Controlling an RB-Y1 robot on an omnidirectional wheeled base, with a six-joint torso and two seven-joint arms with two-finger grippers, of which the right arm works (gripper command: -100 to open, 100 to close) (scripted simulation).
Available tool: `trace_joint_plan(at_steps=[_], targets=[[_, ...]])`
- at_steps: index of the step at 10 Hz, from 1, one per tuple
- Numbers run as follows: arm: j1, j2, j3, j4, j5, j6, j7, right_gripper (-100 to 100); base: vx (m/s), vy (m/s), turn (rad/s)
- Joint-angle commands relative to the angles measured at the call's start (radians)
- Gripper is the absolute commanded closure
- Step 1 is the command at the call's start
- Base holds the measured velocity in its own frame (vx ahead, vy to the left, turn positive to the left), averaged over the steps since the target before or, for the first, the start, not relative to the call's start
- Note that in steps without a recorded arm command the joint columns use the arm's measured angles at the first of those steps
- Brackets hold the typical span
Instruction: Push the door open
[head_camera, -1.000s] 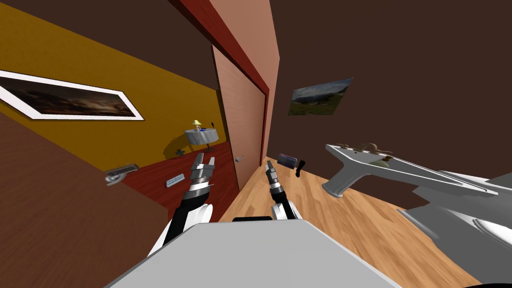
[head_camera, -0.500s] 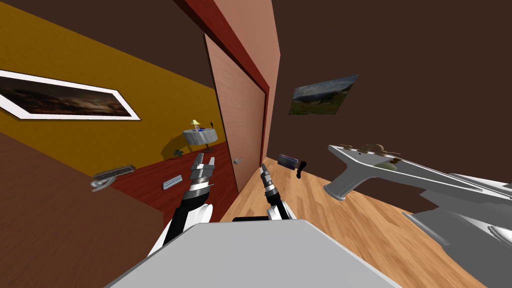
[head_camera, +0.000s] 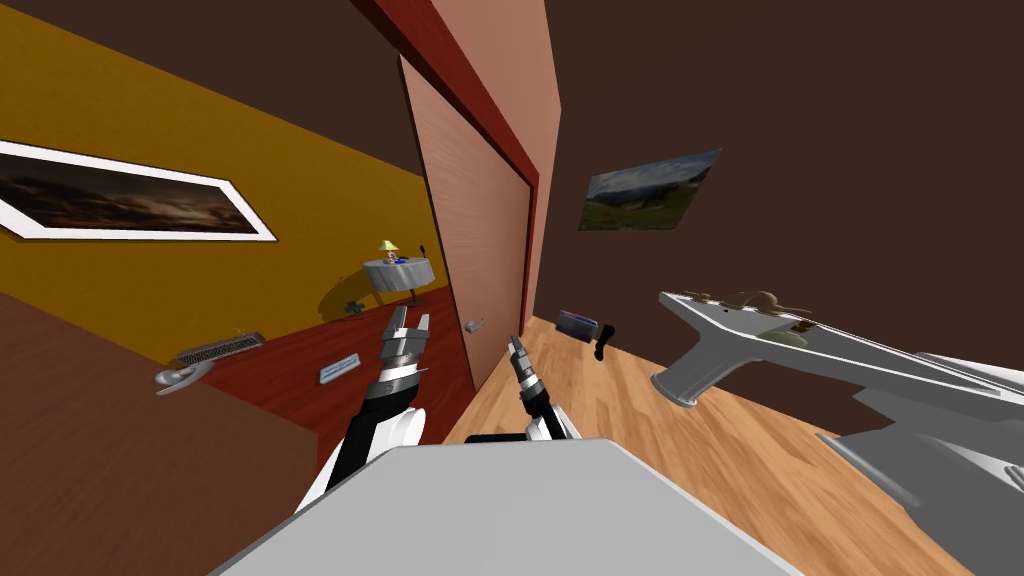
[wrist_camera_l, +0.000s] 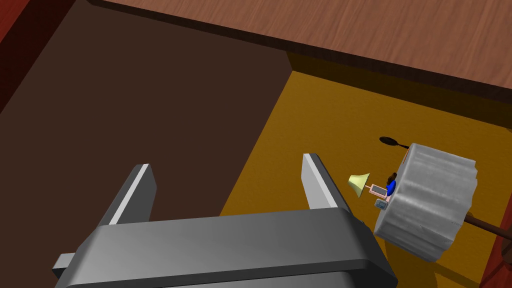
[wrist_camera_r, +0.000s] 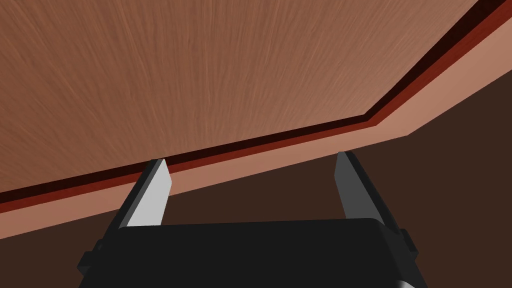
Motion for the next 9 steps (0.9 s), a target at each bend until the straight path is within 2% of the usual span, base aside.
trace_joint_plan(at_steps=[1,8,9], targets=[[-0.016,-0.009,0.031,0.037,-0.005,-0.008,-0.011,-100,0.112,-0.007,0.000],[-0.096,-0.019,0.165,0.232,-0.021,-0.061,-0.041,-100,0.098,-0.021,0.000],[-0.096,-0.019,0.165,0.232,-0.021,-0.061,-0.041,-100,0.063,-0.013,0.001]])
